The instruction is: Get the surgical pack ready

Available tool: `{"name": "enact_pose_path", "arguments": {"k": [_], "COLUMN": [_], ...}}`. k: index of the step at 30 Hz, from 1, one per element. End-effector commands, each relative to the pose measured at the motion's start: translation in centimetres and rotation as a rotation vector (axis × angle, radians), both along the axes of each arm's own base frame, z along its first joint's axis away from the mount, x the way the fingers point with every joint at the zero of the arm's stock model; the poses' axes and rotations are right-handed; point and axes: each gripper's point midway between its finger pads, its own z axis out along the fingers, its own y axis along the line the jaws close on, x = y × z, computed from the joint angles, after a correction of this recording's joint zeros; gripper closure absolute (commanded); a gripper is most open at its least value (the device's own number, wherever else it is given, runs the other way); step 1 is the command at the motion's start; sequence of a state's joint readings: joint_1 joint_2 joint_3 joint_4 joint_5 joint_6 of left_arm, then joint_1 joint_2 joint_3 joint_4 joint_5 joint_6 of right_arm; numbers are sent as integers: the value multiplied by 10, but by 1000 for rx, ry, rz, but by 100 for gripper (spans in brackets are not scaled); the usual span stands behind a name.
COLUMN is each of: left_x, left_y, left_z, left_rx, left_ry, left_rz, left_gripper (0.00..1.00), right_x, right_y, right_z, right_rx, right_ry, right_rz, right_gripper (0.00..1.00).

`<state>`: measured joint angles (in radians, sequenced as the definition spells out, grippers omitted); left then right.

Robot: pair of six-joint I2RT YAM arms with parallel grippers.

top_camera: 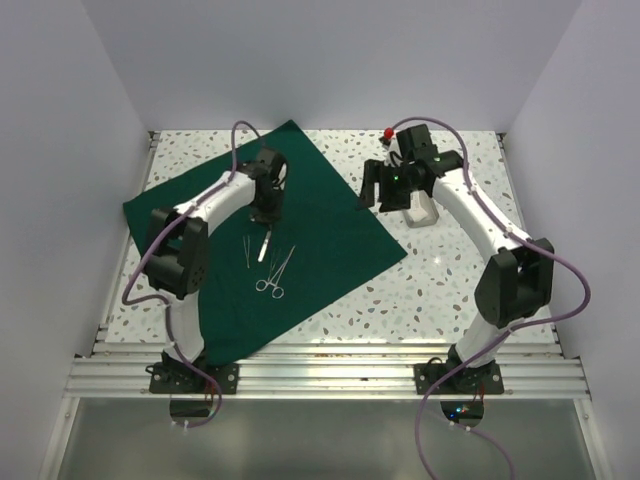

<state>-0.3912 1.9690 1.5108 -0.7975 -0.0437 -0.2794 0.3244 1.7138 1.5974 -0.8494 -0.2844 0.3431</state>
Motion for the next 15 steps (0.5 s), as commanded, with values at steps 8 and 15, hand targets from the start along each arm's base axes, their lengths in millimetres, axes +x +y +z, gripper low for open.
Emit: {"name": "enact_pose_path", "arguments": {"k": [8, 15], "left_x": [8, -8], "left_y": [-51, -75], "left_z": [118, 140], "left_rx": [-545, -763], "left_ry": [8, 14], "left_rz": [249, 299], "left_gripper": [100, 100], "right_x": [-27, -14], "right_y": [143, 167], "right_z": [14, -4], "right_rx": [377, 357], "right_ry": [-71, -78], "right_rz": [240, 275], "right_gripper": [26, 32]}}
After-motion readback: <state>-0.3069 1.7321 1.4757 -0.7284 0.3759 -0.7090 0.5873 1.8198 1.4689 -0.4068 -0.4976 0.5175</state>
